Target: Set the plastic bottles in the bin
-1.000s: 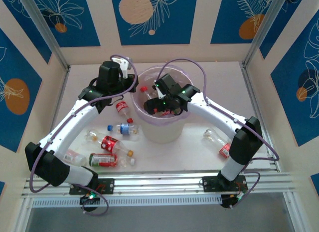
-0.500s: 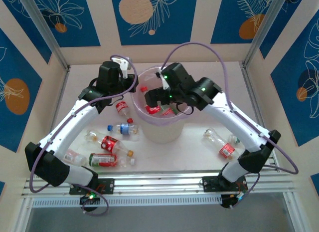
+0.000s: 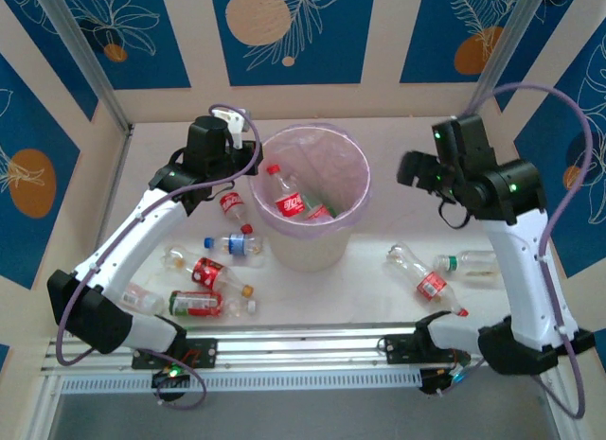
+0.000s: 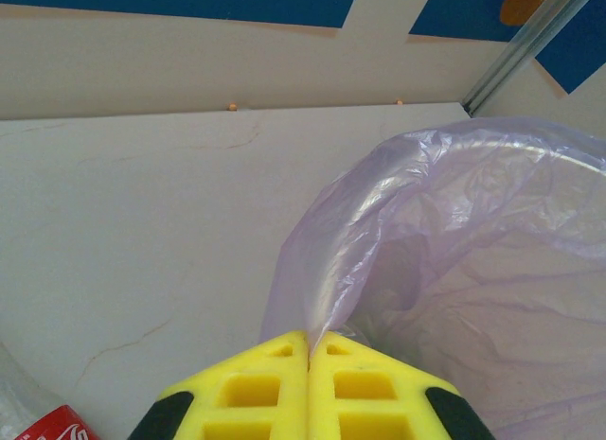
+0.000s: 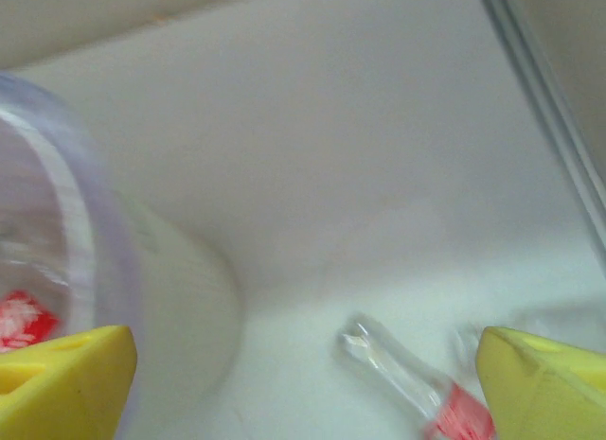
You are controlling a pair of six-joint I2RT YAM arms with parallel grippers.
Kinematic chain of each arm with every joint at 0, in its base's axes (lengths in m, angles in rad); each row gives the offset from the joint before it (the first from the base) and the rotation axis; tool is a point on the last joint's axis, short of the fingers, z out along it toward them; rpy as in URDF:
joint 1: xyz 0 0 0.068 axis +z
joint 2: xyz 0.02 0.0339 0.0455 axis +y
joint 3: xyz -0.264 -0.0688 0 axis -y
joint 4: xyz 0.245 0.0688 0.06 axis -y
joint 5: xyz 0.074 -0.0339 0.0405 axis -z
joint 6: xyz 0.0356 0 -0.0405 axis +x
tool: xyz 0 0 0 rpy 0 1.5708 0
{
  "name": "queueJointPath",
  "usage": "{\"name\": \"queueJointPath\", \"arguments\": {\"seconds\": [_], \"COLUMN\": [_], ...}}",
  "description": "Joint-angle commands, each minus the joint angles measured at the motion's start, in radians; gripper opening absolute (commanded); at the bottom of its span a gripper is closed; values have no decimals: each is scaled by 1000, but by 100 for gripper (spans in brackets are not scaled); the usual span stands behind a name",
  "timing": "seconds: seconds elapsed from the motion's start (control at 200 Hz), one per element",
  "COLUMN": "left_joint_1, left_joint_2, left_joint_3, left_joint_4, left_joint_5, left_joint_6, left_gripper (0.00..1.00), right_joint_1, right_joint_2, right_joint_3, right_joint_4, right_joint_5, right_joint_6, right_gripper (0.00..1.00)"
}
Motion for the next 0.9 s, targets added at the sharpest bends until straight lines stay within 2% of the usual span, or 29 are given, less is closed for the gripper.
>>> {"name": "queueJointPath", "arguments": {"seconds": [0.0,0.225,0.3,0.38,0.675,0.895], "left_joint_1": [-9,-9,-8,-9,-6,-6], "left_joint_2": [-9,7,10,12,37,43], "left_joint_3": [8,12,9,0,16,23], "left_joint_4": [6,13,19,33,38,35], "left_joint_5": [-16,-1,4,12,58,74], "left_joint_6": [-9,-11,-13,-15,2,6], "left_gripper": [0,0,0,0,0,0], "right_joint_1": [-68,-181,-216,-289,-680,-855], "right_joint_2": [-30,-87,-91,-109,-182,-166], "right_joint_3": [-209,-626,-716,-778,-865,-961], "right_joint_4": [-72,72,113,150,368,553], "right_joint_5": [-106,-254,-244,-201,-231,-241], "right_joint_6": [67,138,169,206,143,182], "right_gripper": [93,95,98,99,99,99]}}
